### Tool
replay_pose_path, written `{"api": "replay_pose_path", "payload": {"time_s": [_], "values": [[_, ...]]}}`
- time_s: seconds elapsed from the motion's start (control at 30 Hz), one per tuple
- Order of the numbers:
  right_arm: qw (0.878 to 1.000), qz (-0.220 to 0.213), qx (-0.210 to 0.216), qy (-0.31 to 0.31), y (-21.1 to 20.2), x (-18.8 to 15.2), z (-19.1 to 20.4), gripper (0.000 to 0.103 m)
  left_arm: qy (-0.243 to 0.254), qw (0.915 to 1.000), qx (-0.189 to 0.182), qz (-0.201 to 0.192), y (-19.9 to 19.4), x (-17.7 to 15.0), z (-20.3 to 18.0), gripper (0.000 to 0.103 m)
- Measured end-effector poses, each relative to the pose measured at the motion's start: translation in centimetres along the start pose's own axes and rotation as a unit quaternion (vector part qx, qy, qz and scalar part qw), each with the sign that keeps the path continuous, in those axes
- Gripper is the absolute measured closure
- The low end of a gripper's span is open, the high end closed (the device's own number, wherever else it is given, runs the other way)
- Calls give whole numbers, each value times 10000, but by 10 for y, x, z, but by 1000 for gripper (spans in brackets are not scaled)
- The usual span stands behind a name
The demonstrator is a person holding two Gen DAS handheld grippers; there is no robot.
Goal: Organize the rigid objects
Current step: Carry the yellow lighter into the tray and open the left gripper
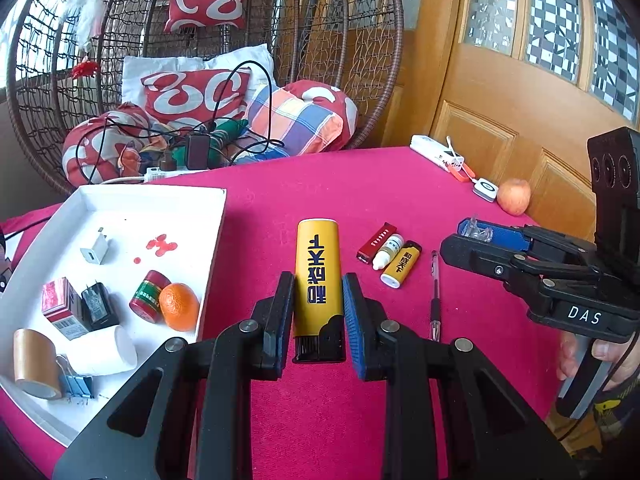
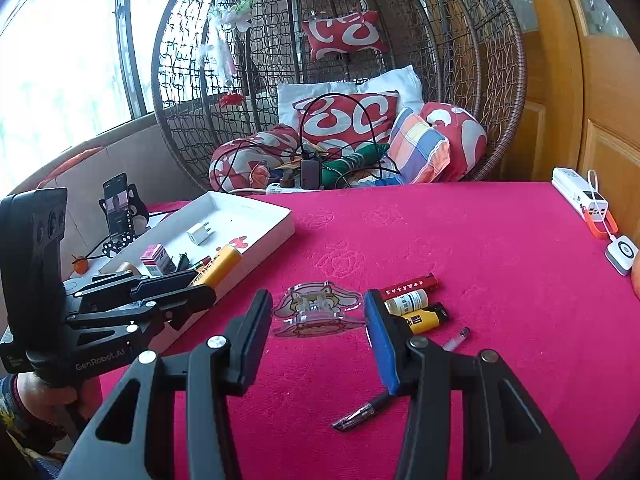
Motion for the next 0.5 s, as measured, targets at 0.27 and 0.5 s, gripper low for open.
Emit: {"api": "replay_pose_path", "payload": {"time_s": [0.27, 0.5], "values": [[9999, 59, 96, -38, 4, 1, 7, 56, -122, 9999, 27, -57, -5, 1, 8, 79], [9998, 108, 151, -76, 9, 2, 12, 56, -213, 9997, 60, -118, -9, 3, 15, 79]]}}
Point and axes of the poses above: each gripper's, at about its wrist camera, not at the fingertips, and y roughly the way its jaws point, z to its left, x to its top, the point moved 6 cm from there along y, roughly the way its jaws point, and after that the axes turned 7 degrees about -z, right-handed, at the moved point
